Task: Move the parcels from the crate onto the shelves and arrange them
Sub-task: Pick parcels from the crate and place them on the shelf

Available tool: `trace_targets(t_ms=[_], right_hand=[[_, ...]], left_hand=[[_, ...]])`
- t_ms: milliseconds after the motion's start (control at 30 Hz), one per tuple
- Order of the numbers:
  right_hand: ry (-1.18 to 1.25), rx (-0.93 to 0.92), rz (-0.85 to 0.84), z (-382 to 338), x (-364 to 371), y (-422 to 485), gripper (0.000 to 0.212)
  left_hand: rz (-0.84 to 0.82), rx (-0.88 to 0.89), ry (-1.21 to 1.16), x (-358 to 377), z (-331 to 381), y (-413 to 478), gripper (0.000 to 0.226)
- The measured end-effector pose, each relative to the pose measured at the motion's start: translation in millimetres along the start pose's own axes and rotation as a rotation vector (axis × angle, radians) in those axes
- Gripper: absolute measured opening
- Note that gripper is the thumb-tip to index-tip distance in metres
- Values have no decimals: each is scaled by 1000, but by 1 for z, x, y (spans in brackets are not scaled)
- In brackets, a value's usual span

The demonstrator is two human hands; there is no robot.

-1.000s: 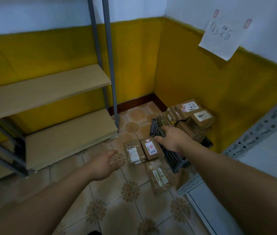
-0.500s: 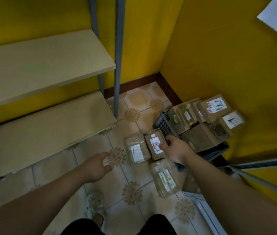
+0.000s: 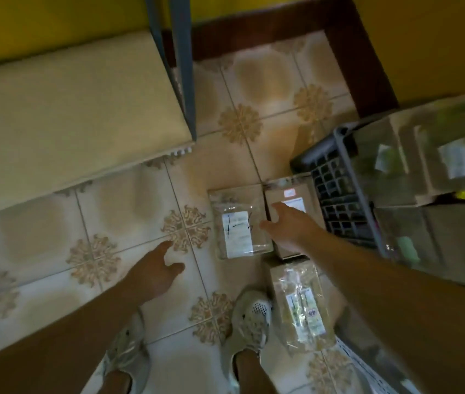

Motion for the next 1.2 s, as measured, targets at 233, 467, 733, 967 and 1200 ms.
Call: trace_targets(t_ms=[233, 467, 733, 967, 1200], right_hand=[[-108, -119, 58, 45, 62, 162, 22], [-204, -178, 370, 51, 79, 213, 48], [305, -174, 529, 48, 105, 205, 61], [433, -198, 376, 44, 142, 194, 87], [524, -225, 275, -6, 98, 125, 79]], left_hand=[[64, -64, -185, 79, 20, 146, 74], [-12, -5, -549, 126, 47, 209, 93], [-70, 114, -599, 124, 30, 207, 60], [-115, 146, -631, 111, 14, 201, 53], [-11, 189, -671, 52, 3, 127, 40]])
Point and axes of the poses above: each hand's wrist, its own y-axis towards the middle knuckle, its own x-axis out of the palm, z = x × y, the point moved 1 cm from there along y, towards the middle knuckle, and after that the axes turned 5 degrees about -x, right-handed, at the moved point
